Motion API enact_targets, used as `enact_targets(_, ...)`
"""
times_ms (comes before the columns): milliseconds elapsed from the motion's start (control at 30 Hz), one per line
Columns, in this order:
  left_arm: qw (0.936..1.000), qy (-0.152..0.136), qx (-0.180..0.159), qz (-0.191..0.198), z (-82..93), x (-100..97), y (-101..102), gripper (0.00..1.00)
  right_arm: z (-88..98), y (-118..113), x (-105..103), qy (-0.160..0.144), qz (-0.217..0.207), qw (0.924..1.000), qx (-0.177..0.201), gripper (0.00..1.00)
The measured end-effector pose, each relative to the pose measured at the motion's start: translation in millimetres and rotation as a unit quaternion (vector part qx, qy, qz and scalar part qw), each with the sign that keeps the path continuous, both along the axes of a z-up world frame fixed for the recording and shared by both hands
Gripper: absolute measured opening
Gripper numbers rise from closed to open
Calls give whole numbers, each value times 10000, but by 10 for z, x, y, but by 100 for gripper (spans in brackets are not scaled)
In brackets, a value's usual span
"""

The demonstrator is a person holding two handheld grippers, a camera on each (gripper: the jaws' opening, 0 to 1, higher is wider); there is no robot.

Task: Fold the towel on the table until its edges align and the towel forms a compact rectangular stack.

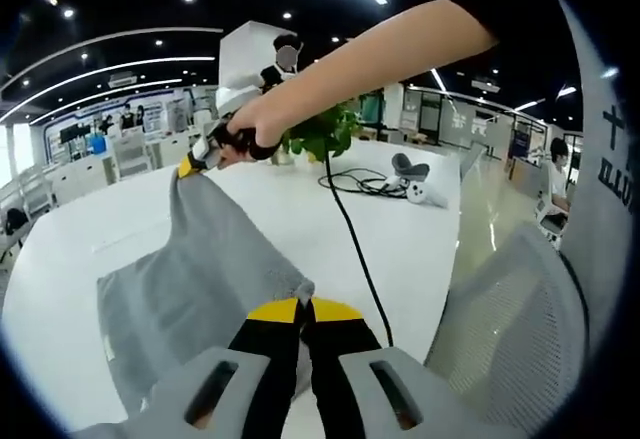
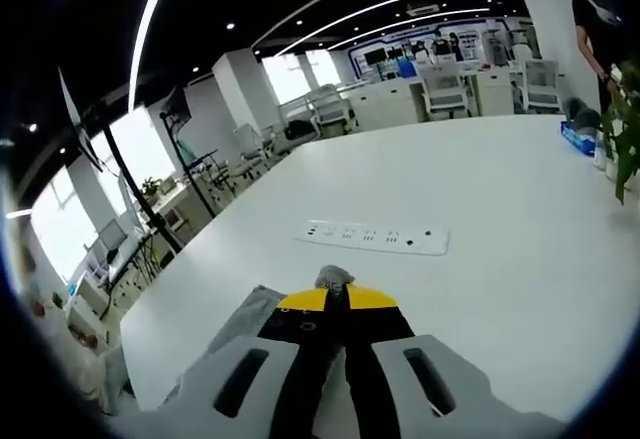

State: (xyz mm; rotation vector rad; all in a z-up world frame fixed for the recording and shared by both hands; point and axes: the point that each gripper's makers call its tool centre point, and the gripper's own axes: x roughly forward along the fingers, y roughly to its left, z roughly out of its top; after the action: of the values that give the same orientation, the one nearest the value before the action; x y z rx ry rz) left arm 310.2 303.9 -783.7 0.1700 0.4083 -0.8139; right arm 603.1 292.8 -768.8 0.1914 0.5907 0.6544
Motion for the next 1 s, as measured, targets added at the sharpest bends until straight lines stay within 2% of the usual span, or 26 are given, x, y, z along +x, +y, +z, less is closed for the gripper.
enact_targets(267, 9996, -40, -180, 206, 87, -64, 205, 2, 122, 190, -23, -34, -15, 9999, 107, 2)
enact_targets(467, 9987, -33, -195, 467, 106, -70, 461, 2, 185, 401, -54, -61, 31, 9999, 151, 2)
enact_targets(800, 9957, 92, -277, 877, 56, -99, 927, 2, 199, 767, -87, -35, 117, 9998, 183, 2)
enact_targets(1000, 9932, 257, -348, 1085, -33, -128, 1135, 2, 107, 997, -119, 26, 174, 9998, 131, 2)
